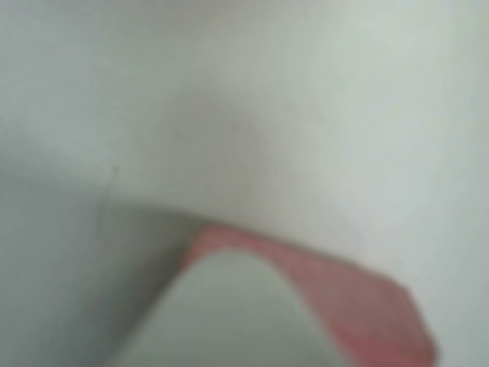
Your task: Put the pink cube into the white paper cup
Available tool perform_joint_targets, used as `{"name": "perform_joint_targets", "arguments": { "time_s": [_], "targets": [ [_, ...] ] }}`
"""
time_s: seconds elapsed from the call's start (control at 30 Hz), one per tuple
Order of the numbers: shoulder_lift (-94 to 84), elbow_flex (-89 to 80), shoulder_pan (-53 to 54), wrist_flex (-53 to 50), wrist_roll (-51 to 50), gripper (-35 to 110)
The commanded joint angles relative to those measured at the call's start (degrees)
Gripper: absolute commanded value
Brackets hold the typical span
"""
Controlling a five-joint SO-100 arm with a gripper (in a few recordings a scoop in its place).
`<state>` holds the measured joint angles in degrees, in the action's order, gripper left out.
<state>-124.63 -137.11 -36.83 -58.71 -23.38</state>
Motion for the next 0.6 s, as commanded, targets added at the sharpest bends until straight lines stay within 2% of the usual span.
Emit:
{"name": "perform_joint_targets", "arguments": {
  "time_s": [0.0, 0.57],
  "targets": [
    [-1.2, 9.6, 0.1, -6.2, 0.6, 11],
    [-1.4, 21.0, 3.3, -12.3, 7.4, 12]
  ]
}}
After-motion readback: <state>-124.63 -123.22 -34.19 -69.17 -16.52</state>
